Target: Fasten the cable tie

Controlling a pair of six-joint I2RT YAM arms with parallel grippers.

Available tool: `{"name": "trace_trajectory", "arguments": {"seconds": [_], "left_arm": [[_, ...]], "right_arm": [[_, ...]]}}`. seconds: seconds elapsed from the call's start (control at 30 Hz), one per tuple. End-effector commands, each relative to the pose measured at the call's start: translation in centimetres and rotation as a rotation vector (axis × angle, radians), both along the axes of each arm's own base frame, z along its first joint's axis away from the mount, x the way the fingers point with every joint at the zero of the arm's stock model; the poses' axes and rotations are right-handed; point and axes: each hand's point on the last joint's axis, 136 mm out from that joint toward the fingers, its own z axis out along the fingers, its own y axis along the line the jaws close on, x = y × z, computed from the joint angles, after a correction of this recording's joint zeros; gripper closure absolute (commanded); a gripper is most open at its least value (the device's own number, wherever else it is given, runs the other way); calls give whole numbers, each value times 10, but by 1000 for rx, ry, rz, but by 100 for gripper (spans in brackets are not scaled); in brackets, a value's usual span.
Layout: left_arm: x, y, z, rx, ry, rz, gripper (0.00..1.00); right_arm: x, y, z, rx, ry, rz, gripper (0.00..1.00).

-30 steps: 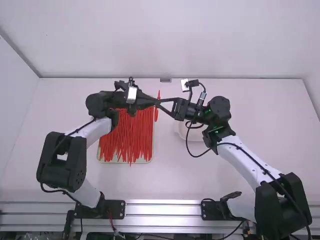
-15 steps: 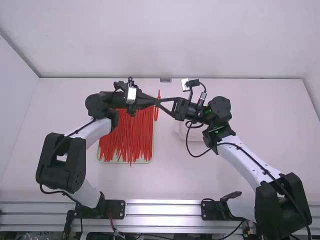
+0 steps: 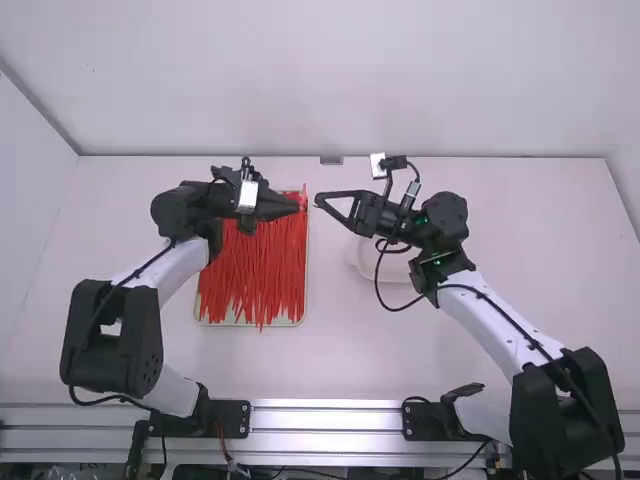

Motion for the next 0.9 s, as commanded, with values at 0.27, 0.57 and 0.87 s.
{"name": "trace_trajectory", "arguments": {"seconds": [0.27, 0.57, 0.87], "left_arm": [[-8, 1, 2, 16, 11, -11, 99], [-13, -3, -3, 17, 27, -28, 99], [-22, -15, -4, 17, 21, -69, 99]], "right_arm": [[-4, 2, 7, 13, 2, 12, 77], [-6, 1, 12, 31, -5, 15, 67], [-7, 1, 19, 49, -23, 18, 65]]}}
